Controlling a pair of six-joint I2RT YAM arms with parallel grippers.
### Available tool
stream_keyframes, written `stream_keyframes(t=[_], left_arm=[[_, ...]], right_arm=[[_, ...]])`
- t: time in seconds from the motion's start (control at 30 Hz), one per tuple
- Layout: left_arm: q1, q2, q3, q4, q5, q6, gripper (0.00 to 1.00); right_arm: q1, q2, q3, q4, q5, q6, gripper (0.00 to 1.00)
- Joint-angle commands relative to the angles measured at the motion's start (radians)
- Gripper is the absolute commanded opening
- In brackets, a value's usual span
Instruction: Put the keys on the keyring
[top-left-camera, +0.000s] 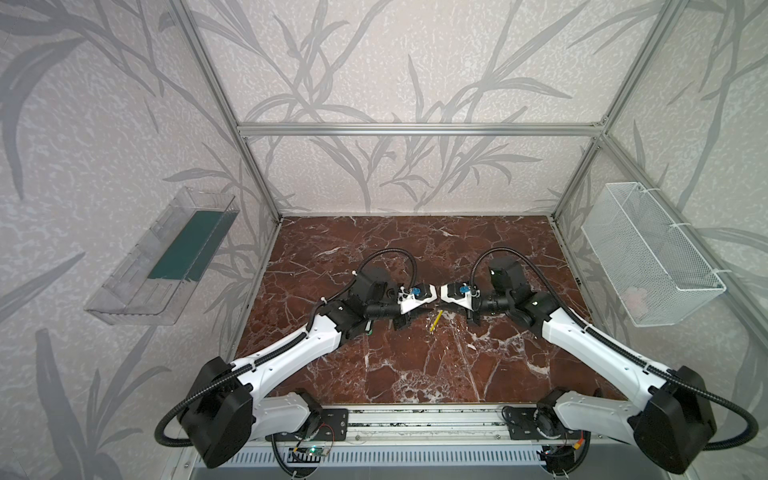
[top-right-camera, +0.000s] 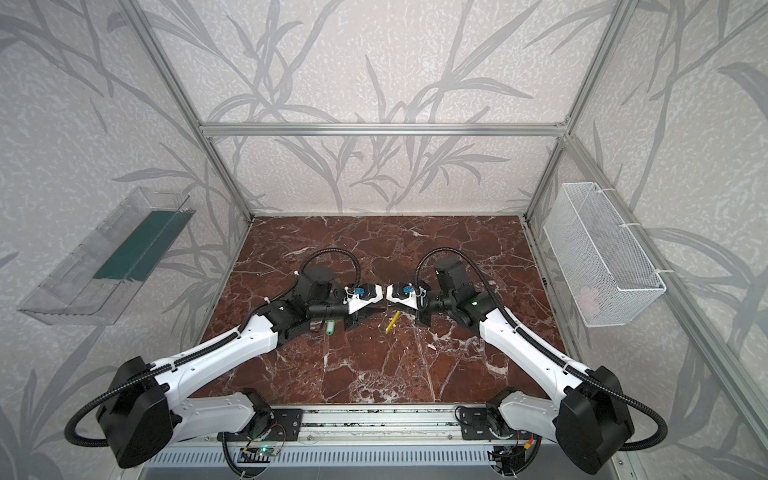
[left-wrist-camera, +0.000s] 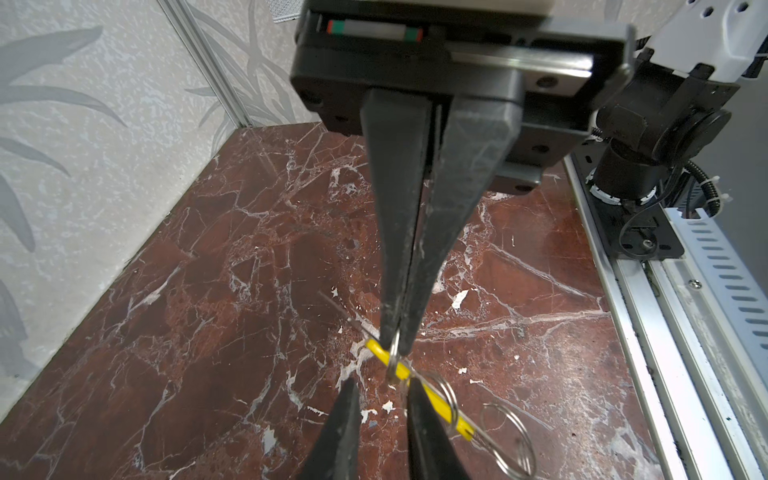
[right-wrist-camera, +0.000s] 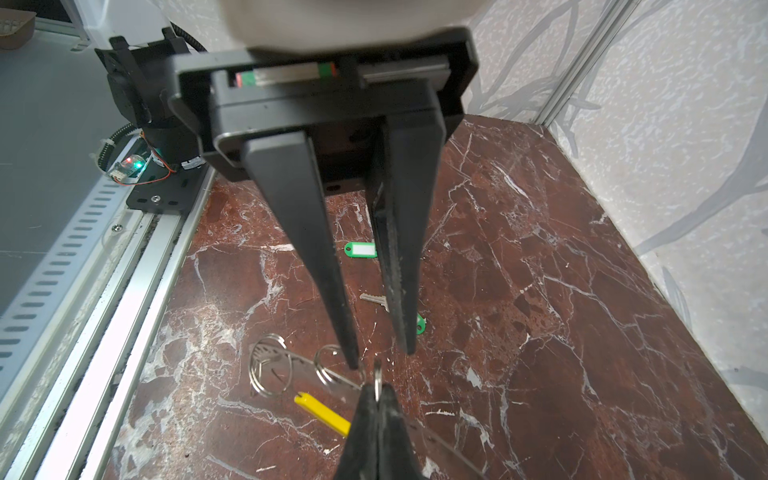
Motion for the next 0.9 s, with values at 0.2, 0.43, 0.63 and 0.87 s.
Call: stream_keyframes(t=[0.2, 0.43, 0.63, 0.87], left_arm=[[-0.011, 0.026, 0.038, 0.029, 0.011, 0.025, 0.21], [-0.02, 0.03, 0.029, 0.069, 0.033, 0.025, 0.16], [-0.03, 0.042, 0.024, 0.092, 0.041, 0.025, 0.09], [-0.035, 0.042, 0.023, 0.116, 0.067, 0.024, 0.0]], right_arm=[[0.006, -0.025, -0.007, -0.01, -0.027, -0.018, 0.0], [0.006, -0.018, -0.006, -0.009, -0.03, -0.02, 0.0], [0.006, -0.018, -0.005, -0.004, -0.033, -0.02, 0.0], [0.005, -0.023, -0.009, -0.004, -0.022, -0.025, 0.0]])
